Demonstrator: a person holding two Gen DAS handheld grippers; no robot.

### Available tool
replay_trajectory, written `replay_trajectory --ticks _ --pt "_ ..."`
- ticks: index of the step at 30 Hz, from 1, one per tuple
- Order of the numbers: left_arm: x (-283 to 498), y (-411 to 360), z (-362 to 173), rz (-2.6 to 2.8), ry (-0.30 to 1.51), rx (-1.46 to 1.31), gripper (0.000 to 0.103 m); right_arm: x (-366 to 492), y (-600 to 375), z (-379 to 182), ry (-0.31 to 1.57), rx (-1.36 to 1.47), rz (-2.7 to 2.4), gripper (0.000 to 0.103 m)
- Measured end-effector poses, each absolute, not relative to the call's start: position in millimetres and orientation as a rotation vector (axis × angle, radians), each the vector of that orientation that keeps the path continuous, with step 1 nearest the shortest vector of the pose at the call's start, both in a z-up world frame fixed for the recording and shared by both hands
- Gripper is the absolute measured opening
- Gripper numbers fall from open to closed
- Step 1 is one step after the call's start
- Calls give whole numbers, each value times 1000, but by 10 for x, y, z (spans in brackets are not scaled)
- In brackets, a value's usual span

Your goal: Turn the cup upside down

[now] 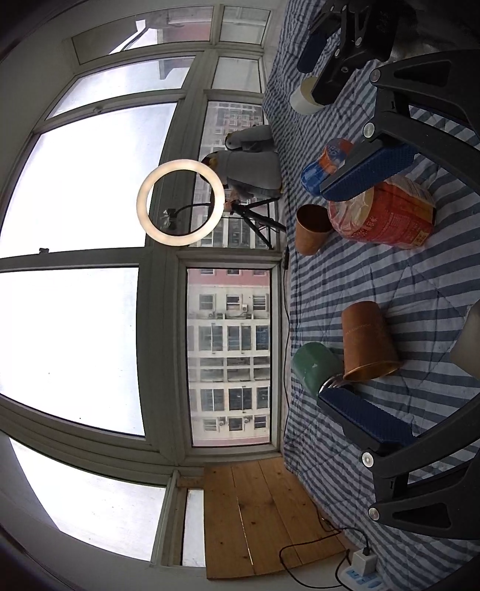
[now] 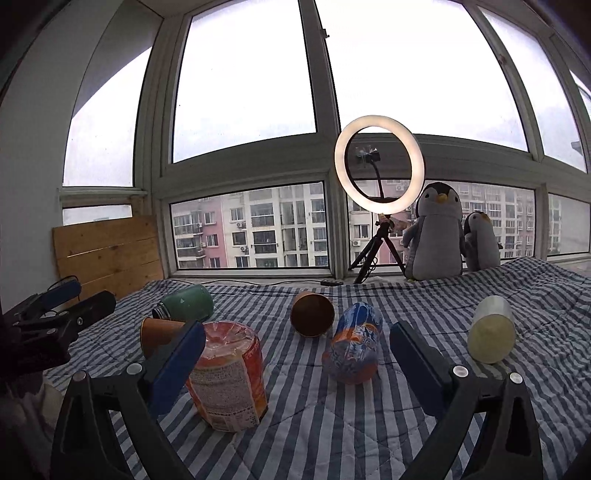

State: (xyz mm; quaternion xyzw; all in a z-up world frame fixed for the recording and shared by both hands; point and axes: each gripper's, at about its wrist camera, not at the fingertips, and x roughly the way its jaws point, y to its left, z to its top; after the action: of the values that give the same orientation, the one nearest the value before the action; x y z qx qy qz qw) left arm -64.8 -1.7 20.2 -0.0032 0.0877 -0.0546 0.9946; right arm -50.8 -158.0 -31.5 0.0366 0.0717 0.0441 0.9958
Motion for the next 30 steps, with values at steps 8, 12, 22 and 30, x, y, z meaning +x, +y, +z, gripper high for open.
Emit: replay_trajectory --ticks 8,12,22,30 --pt "-542 -30 116 -79 132 -23 102 -570 -1578 -288 64 57 15 99" --pt "-534 -66 58 -72 125 -18 102 -591 -1533 -308 43 32 -12 99" --pt "-602 -114 11 -61 101 -6 102 -620 -1531 -340 28 29 -66 99" --pt "-654 -122 -1 -53 86 -1 102 -636 -1521 -342 19 24 -89 99"
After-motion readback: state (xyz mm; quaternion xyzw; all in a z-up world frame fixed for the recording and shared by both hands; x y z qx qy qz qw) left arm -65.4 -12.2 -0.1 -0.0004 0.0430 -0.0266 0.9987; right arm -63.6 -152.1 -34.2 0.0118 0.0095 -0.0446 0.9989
